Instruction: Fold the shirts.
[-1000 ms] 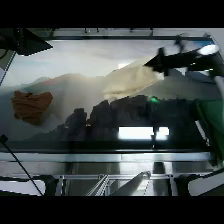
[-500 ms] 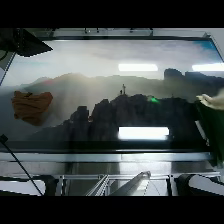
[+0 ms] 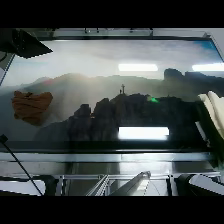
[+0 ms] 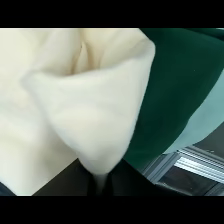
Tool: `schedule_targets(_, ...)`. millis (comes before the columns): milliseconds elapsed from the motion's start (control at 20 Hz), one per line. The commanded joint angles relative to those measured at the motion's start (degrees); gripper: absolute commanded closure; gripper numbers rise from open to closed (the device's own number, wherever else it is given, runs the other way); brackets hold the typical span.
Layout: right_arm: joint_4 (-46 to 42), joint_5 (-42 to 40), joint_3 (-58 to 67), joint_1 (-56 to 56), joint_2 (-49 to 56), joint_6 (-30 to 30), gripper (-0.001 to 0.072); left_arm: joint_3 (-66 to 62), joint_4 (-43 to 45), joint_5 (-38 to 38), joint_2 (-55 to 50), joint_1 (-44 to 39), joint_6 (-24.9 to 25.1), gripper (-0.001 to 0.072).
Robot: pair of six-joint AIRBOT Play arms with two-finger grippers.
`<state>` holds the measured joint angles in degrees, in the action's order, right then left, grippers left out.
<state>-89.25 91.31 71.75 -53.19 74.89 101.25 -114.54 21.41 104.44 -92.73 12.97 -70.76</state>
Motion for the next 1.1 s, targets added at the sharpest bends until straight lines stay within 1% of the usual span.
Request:
schedule_targets(0,-3.37,0.13,-2.21,-0.37,-0.13,-0.5,0.0239,0.02,-0.02,0.42,-0.02,-0.11,-0.02,0.0689)
schedule_targets(50,-3.41,1.05,-2.21,-0.37,-0.13,-0.55,0.0007,0.02,-0.02,0.37,-0.02,-0.22,-0.02,0.0689)
schedule_targets(250,-3.72,7.04,-1.55,-0.31,-0.11,0.57,0.0012,0.02,-0.02,0.35,-0.02,-0.22,-0.02,0.0689)
schedule_targets(350,-2.27,10.58,0.72,0.24,-0.11,1.33,0.0012,0.02,-0.04,-0.48,-0.02,-0.22,0.02,0.0689)
schedule_targets(450,1.11,12.59,4.26,2.14,-0.11,1.42,0.0015,0.0,-0.09,-2.08,0.0,-0.22,0.04,0.0689)
schedule_targets(500,3.65,12.61,6.21,3.69,-0.11,1.42,0.0105,0.0,-0.17,-2.78,0.0,-0.22,0.07,0.0689)
schedule_targets(550,7.17,11.89,8.31,5.84,-0.09,1.4,0.0339,0.0,-0.5,-3.13,0.0,-0.22,0.11,0.0689)
schedule_targets(600,11.06,10.14,9.97,8.22,-0.11,1.16,0.0548,0.0,-0.55,-3.15,0.02,-0.22,0.76,0.069)
schedule_targets(650,15.78,7.74,11.26,11.08,-0.17,0.46,0.0701,0.0,-0.52,-3.08,0.07,-0.2,1.11,0.069)
schedule_targets(750,25.49,2.36,11.78,17.51,-0.74,-2.99,0.0694,0.02,-0.22,-3.04,0.55,-0.22,1.55,0.0691)
schedule_targets(800,28.81,-0.44,11.76,21.55,-1.2,-5.22,0.0694,0.07,0.26,-3.04,1.14,-0.22,1.57,0.069)
schedule_targets(900,30.01,-5.49,10.93,30.47,-3.06,-8.9,0.0695,1.53,2.1,-3.32,3.65,-0.22,2.58,0.0691)
schedule_targets(1000,29.92,-10.14,7.28,40.68,-6.67,-12.22,0.0696,10.21,3.39,-4.9,9.7,-0.22,5.51,0.0691)
schedule_targets(1050,29.97,-12.63,4.42,45.07,-8.61,-12.37,0.0696,16.2,3.78,-6.01,13.14,-0.17,7.02,0.0691)
